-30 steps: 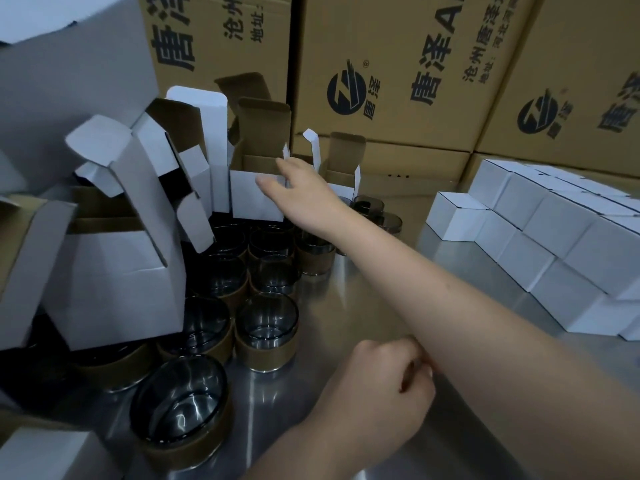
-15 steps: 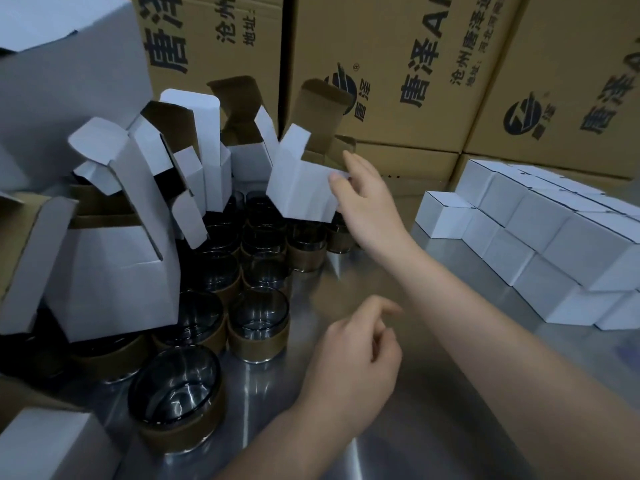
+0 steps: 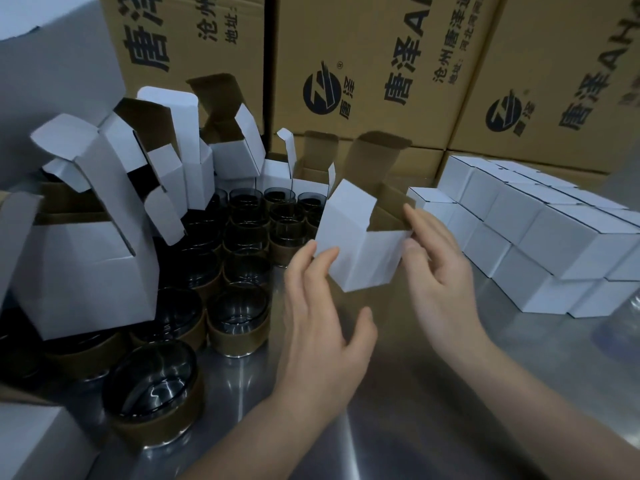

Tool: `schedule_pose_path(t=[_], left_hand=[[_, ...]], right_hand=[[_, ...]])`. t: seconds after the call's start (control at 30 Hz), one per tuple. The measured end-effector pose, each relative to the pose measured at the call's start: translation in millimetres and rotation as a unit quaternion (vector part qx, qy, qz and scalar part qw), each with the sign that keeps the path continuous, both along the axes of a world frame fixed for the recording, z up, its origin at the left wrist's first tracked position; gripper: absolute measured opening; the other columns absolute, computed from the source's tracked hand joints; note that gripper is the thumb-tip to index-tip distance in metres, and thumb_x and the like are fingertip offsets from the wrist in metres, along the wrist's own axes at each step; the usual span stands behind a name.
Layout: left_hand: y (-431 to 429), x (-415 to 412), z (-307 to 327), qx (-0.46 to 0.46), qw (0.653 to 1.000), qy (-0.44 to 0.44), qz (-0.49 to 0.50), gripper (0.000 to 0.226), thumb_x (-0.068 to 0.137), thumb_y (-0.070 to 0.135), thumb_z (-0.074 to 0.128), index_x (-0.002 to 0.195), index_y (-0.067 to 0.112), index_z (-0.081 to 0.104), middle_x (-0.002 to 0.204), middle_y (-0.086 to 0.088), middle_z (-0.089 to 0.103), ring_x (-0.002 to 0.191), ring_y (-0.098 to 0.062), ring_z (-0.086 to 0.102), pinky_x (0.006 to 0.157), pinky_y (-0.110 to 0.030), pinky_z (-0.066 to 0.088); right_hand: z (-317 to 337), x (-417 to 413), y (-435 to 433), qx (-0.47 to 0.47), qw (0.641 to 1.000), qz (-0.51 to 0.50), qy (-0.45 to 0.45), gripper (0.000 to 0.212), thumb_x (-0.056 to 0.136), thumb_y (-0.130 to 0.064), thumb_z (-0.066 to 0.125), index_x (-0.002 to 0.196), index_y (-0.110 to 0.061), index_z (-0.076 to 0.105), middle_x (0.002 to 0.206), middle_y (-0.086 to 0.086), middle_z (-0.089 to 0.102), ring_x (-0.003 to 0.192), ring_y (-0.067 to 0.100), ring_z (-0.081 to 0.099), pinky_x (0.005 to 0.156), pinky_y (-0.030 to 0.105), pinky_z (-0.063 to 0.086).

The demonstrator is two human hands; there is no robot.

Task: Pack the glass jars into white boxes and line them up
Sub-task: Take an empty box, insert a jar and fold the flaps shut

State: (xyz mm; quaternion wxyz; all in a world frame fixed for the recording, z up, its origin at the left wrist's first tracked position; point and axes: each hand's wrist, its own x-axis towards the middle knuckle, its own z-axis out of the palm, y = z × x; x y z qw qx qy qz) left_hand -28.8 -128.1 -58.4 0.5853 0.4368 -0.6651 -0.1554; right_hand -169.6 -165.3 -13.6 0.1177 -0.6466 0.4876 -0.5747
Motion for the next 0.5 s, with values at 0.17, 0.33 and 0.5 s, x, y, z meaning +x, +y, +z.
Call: schedule_pose_path(t=[0.17,0.33,0.5], left_hand=[[-4.1,1.6,2.5,0.062,0.997,0.039,-0.027,0.084,0.078,0.032,0.072,0.142,0.038,0.018,0.157,0.001,0.018,0.144,0.001,0.017,0.116,-0.018,0.021],[-6.3,6.0,5.6,0.125,0.990,0.057,-0.031,0.106,0.068,0.042,0.074,0.152,0.031,0.010,0.152,0.012,0.028,0.139,-0.004,0.030,0.113,-0.036,0.036],[-11.1,6.9,1.0,0.162,0.985,0.055,0.011,0.103,0.079,0.034,0.078,0.155,0.027,0.009,0.147,0.013,0.024,0.139,-0.009,0.026,0.110,-0.026,0.026]], right_hand=[[-16.1,1.5,7.5,-0.021,1.000,0.009,0.018,0.041,0.093,-0.014,0.045,0.132,-0.022,0.054,0.135,-0.012,0.050,0.120,-0.024,0.038,0.098,0.000,0.028],[-23.2,1.6,8.8,-0.052,0.998,0.018,0.038,0.039,0.092,-0.011,0.045,0.128,-0.024,0.056,0.127,-0.022,0.050,0.123,-0.018,0.042,0.105,0.010,0.034],[-28.5,0.5,6.5,-0.050,0.997,0.043,0.031,0.035,0.093,-0.008,0.044,0.117,-0.022,0.066,0.124,-0.020,0.056,0.122,-0.002,0.052,0.095,0.048,0.052]])
